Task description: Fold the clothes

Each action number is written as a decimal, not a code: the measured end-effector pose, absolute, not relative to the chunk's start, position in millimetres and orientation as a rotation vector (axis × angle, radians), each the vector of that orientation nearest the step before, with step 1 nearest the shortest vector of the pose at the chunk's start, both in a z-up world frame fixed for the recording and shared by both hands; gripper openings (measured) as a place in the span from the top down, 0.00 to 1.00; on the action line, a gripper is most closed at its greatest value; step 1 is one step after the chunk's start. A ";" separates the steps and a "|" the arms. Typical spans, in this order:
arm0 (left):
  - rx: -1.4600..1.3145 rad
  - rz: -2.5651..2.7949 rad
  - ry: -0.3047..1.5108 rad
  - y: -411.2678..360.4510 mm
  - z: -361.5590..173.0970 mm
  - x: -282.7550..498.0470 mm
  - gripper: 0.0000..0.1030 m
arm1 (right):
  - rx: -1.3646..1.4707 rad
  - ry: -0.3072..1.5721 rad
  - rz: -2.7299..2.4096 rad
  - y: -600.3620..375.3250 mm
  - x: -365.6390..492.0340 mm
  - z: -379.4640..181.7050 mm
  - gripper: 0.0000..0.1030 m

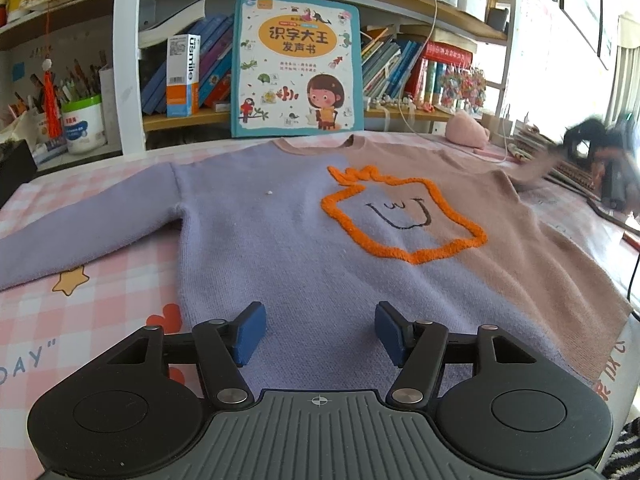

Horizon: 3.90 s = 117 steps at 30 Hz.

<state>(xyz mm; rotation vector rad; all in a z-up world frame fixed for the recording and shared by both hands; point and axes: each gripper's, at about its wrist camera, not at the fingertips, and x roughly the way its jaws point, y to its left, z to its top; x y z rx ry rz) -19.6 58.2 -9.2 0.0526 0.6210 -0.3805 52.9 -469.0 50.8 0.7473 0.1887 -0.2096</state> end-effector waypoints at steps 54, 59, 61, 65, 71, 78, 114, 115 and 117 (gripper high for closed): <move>-0.607 -0.472 0.738 135.4 -20.7 -46.8 0.53 | 0.180 0.725 0.141 -287.2 -60.8 14.1 0.88; -0.656 -0.661 0.575 126.4 14.5 -55.2 0.52 | 0.186 0.719 0.145 -288.5 -61.5 13.2 0.88; -0.654 -0.716 0.511 125.9 31.8 -58.7 0.52 | 0.195 0.716 0.148 -289.9 -61.8 12.7 0.88; -0.649 -0.683 0.456 139.2 50.9 -64.6 0.51 | 0.217 0.709 0.153 -292.9 -63.0 11.9 0.88; -0.589 -0.481 0.464 160.8 49.3 -63.2 0.51 | 0.238 0.699 0.159 -295.5 -64.8 11.1 0.88; -0.326 -0.236 0.613 141.2 11.2 -34.5 0.53 | 0.226 0.699 0.149 -292.4 -65.1 11.9 0.88; -0.353 -0.299 0.709 141.3 -9.2 -53.9 0.81 | 0.124 0.753 0.127 -273.8 -70.8 19.0 0.90; -0.358 -0.290 0.696 143.7 -8.2 -52.3 0.78 | 0.131 0.757 0.127 -274.7 -69.9 18.8 0.89; -0.367 -0.268 0.671 148.9 -6.6 -48.1 0.75 | 0.147 0.760 0.123 -277.2 -69.6 18.3 0.88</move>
